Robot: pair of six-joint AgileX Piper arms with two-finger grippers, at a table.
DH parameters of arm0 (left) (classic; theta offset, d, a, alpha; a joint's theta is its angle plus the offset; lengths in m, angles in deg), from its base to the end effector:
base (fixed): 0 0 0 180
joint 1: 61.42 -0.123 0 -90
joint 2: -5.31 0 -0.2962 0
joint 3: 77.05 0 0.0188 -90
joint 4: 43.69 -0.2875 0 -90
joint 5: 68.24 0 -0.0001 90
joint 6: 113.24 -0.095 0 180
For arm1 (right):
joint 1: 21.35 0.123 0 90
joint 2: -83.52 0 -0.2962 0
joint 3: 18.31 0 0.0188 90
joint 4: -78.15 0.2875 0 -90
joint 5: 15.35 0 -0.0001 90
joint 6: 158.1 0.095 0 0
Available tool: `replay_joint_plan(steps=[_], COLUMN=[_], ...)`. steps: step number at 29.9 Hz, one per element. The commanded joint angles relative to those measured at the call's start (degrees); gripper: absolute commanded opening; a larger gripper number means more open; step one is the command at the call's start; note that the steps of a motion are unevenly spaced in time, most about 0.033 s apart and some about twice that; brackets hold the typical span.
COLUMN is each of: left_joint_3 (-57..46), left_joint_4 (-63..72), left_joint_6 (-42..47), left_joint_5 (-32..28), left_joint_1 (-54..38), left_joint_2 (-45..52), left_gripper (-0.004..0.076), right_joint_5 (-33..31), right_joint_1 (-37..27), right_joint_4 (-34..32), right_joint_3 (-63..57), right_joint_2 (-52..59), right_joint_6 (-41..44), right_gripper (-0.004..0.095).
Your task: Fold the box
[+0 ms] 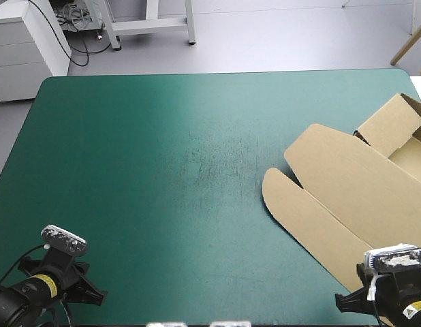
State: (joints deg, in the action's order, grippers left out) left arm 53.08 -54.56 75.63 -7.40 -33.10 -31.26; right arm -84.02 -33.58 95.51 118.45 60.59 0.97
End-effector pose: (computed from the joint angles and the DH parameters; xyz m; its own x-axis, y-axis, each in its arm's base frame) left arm 0.0946 -0.0332 0.2576 -0.7594 0.3404 -0.5545 0.3426 0.9337 0.1040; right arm 0.0528 0.0156 0.3084 -0.6584 -0.1024 -0.7456 -0.1615 0.9868 0.0070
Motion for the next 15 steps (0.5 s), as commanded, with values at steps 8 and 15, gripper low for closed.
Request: replay_joint_plan(steps=[8,15], left_joint_3=[1.4,1.4], left_joint_4=[-0.3,-0.3], left_joint_6=[-0.3,-0.3], left_joint_5=[-1.7,-1.7], left_joint_1=[0.1,0.1], left_joint_2=[-0.4,-0.4], left_gripper=[-0.001,-0.001], right_joint_5=[6.2,8.9], right_joint_1=[0.2,0.2], right_joint_4=[1.6,1.6], right_joint_3=[0.5,0.5], right_joint_2=[2.5,2.5], right_joint_6=[0.8,0.9], right_gripper=[-0.0018,-0.0019])
